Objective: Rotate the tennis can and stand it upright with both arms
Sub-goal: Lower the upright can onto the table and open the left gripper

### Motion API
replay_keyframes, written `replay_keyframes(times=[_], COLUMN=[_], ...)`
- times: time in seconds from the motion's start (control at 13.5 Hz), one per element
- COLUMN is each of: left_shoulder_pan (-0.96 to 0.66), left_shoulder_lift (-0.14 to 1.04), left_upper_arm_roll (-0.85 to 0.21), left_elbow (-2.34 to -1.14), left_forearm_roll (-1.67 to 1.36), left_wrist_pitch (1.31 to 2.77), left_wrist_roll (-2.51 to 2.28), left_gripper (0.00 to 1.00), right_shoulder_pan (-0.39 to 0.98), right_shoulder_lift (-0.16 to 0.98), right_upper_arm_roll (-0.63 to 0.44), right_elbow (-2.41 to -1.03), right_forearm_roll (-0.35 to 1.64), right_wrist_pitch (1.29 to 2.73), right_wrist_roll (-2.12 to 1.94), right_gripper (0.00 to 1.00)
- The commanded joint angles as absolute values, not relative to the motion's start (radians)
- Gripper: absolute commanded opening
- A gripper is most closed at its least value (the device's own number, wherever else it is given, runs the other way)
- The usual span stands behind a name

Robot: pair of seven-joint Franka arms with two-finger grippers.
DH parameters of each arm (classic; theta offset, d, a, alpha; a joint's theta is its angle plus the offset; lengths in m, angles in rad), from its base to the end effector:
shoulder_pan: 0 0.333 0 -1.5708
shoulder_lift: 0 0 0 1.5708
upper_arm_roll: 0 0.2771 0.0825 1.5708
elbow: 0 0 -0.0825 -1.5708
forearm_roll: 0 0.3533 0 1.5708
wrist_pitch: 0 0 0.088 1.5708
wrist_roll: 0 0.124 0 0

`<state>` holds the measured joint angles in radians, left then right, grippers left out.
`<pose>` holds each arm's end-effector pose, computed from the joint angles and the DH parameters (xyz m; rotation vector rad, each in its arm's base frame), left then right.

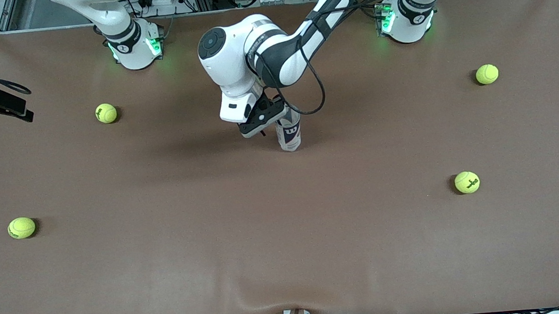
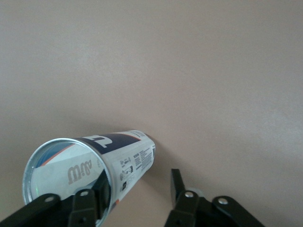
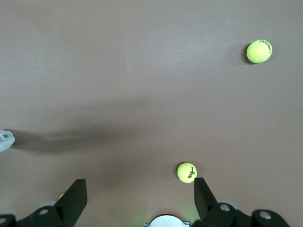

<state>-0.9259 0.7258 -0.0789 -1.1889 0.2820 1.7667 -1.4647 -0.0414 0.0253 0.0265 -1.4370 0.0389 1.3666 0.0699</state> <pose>0.3972 -0.5480 0.3119 -2.8648 -0.5815 -0.2326 0.5075 -0.0023 0.5965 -3.0991 0.1220 0.1501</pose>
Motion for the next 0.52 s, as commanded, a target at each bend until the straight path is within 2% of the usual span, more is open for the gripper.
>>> replay_keyframes(times=[0.0,0.44], left_shoulder_pan=[-0.931,-0.907], left_shoulder_lift=[0.697,0.641], left_upper_arm_roll=[-0.075,-0.069], left_elbow=[-1.19,-1.183], left_forearm_roll=[0.301,0.296], left_wrist_pitch=[1.755,1.694], left_wrist_roll=[-1.488,-1.444], left_gripper=[1.0,1.0], right_shoulder_pan=[-0.038,-0.038], right_shoulder_lift=[0.02,0.018], right_upper_arm_roll=[0.023,0.023], right_elbow=[-1.433,-1.433], right_forearm_roll=[0.04,0.04], right_wrist_pitch=[1.367,1.367], right_wrist_roll=[0.061,0.061], right_gripper=[1.0,1.0])
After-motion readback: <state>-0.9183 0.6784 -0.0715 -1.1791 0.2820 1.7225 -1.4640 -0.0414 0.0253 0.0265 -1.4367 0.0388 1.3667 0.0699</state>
